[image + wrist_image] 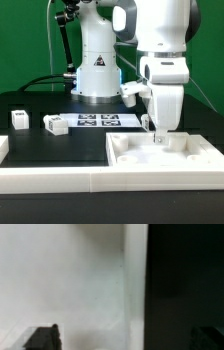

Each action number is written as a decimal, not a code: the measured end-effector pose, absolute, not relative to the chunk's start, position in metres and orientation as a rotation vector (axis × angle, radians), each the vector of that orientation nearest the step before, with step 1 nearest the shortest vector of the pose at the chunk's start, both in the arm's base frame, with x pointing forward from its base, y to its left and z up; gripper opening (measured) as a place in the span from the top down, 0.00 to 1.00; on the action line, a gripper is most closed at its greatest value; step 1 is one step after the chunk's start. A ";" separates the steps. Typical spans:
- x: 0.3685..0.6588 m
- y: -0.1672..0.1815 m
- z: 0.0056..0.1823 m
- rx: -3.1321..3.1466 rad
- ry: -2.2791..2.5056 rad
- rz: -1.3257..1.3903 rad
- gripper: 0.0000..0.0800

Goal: Assemble square table

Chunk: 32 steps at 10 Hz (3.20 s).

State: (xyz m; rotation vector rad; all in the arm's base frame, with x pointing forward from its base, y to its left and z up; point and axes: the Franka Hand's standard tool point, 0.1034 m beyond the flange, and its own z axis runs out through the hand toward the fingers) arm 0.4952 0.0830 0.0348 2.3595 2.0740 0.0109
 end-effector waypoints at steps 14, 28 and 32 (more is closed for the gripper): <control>0.417 0.119 0.052 3.105 0.633 0.040 0.19; 0.397 0.127 0.043 3.155 -0.720 -0.023 0.19; 0.389 0.122 0.040 3.160 -0.623 -0.202 0.19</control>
Offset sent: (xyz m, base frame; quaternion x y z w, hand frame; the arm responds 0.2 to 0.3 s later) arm -0.0508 0.0172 0.0195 -0.0348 -0.0248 0.1849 0.9818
